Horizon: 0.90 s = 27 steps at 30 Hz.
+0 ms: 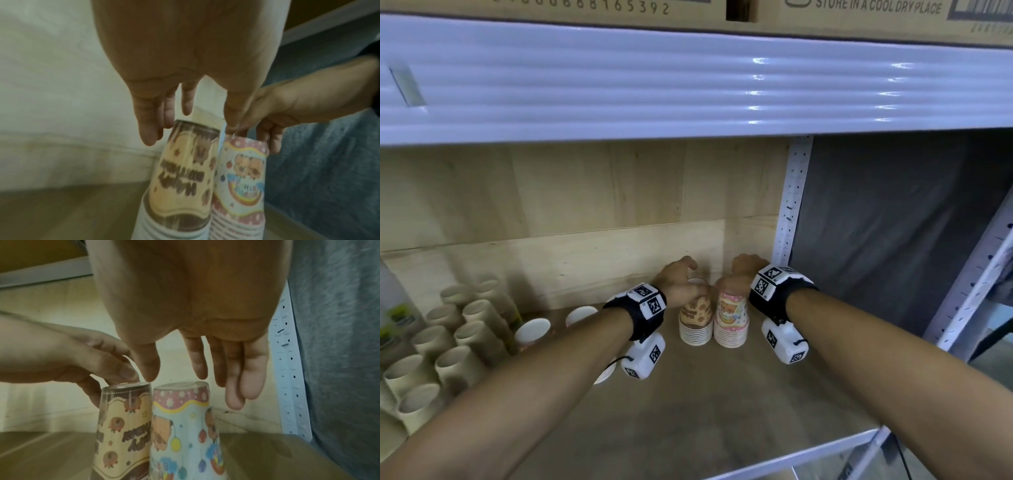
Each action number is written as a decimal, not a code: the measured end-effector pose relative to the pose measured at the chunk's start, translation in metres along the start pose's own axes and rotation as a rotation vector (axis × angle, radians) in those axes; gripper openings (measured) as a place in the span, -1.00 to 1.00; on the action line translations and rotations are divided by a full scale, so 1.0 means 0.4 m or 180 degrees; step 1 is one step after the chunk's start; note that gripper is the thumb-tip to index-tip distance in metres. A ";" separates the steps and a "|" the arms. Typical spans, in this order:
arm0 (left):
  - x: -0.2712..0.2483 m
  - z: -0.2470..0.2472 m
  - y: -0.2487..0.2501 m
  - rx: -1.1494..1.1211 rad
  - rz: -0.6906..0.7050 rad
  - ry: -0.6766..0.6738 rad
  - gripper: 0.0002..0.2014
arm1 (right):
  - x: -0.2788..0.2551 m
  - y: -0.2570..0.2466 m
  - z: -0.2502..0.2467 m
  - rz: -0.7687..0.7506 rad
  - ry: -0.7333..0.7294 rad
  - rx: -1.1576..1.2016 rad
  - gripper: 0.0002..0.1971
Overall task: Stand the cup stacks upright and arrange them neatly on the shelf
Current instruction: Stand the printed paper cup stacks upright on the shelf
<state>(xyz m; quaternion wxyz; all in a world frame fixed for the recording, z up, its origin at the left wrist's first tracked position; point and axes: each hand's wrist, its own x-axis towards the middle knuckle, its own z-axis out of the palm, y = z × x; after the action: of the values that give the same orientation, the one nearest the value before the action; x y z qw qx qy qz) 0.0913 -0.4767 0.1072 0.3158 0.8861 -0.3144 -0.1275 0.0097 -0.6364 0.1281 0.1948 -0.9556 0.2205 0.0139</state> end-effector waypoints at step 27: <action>0.056 -0.017 0.071 0.1189 -0.0147 -0.0079 -0.66 | 0.104 0.002 0.010 0.0156 -0.0304 -0.0257 -0.60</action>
<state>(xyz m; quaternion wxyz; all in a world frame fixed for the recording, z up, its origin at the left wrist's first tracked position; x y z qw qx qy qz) 0.0981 -0.5050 0.1299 0.1389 0.9347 -0.3161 -0.0850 0.0468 -0.6530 0.1195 0.1659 -0.9553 0.2336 0.0732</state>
